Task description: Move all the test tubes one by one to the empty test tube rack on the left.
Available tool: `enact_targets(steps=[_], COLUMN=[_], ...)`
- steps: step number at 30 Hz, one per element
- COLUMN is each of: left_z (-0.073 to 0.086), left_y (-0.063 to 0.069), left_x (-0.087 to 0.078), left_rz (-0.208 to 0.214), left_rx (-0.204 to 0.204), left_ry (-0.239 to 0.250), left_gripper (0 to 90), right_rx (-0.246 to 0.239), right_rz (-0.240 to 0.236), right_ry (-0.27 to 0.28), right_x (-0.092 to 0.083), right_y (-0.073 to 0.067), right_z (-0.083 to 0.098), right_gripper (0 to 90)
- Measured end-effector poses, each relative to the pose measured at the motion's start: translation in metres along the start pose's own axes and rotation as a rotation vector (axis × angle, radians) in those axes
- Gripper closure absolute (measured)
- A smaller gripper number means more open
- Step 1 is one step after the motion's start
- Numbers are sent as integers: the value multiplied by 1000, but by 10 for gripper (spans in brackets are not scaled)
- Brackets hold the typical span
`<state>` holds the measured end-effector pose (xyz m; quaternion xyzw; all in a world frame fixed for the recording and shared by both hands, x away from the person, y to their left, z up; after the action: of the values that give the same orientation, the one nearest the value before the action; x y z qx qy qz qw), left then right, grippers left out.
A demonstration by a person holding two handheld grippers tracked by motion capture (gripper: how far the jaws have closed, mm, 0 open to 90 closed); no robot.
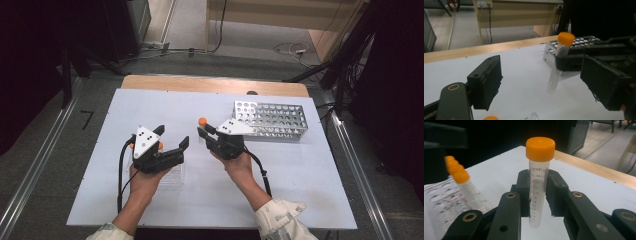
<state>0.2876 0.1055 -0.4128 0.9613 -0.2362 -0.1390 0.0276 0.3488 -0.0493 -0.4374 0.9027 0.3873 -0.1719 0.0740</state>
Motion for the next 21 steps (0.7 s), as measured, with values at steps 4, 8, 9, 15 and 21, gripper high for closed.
enact_targets(steps=[4, 8, 9, 15, 21], left_z=[-7, -9, -9, -10, -10], left_y=[4, 8, 8, 10, 10], left_x=[2, 3, 3, 3, 2], left_rz=[15, 25, 26, 43, 49], left_rx=[-15, -7, -6, -2, 5], left_ry=[15, 14, 14, 21, 32], left_gripper=[218, 265, 278, 393, 567], right_rx=[-11, -31, -38, -59, -60], right_rz=[-48, -85, -102, -154, -172], right_ry=[1, -4, -3, -12, -17], right_x=[1, 1, 1, 0, 2], right_y=[-13, -25, -29, -44, -48], right_z=[0, -1, -2, -5, -7], right_gripper=[718, 718, 717, 717, 717])
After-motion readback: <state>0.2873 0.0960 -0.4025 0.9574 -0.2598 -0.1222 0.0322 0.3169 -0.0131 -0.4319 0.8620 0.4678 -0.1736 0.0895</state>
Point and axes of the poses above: each handheld gripper's, and its own axes: x roughly forward along the jaws, z roughly out of its underside, y roughly to its right, the point moved 5 cm from there along x, roughly forward along the jaws, and after that the axes turned 3 degrees about z, right-handed, at the moved point
